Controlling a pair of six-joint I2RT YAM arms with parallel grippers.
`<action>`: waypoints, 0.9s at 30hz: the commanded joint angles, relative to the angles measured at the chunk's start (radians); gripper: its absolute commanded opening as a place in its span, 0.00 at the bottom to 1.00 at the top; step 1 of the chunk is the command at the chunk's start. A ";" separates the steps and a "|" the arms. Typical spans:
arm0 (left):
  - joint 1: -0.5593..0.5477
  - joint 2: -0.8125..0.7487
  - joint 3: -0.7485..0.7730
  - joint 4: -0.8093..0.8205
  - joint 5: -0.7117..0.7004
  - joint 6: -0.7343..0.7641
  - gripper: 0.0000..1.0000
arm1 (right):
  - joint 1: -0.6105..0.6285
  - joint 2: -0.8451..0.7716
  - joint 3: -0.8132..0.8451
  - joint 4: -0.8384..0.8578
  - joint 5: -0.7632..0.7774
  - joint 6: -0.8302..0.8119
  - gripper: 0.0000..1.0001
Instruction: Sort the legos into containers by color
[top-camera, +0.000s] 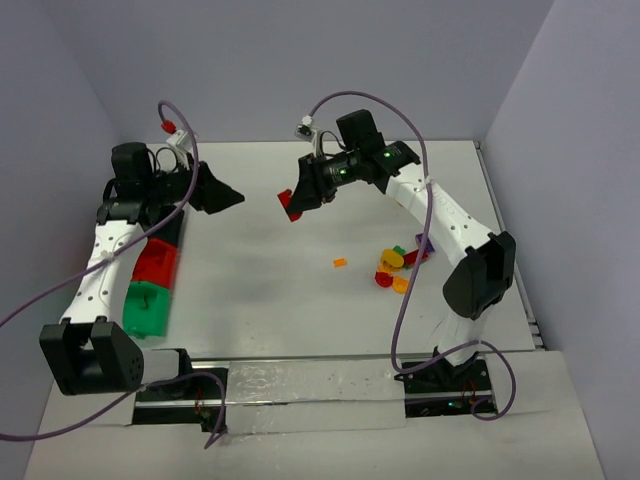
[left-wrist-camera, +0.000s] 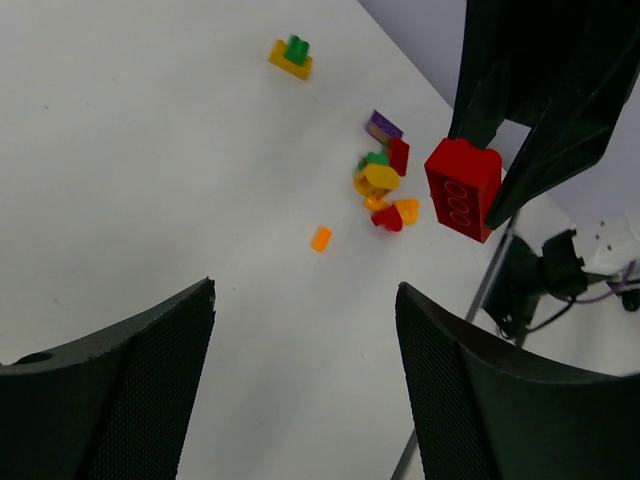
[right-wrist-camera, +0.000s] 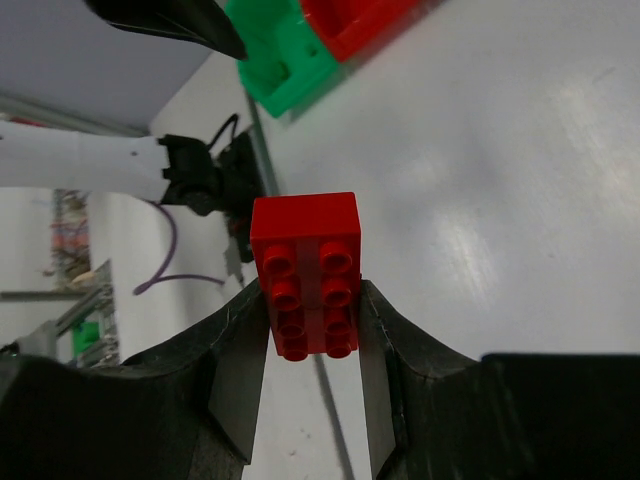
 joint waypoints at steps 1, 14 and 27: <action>-0.042 -0.038 -0.016 0.098 0.108 -0.002 0.79 | 0.024 0.022 0.009 0.079 -0.164 0.094 0.00; -0.138 -0.085 -0.146 0.322 0.158 -0.349 0.80 | 0.086 -0.015 -0.033 0.081 -0.155 0.009 0.00; -0.187 -0.082 -0.162 0.420 0.264 -0.425 0.78 | 0.112 -0.010 -0.009 0.052 -0.219 -0.020 0.00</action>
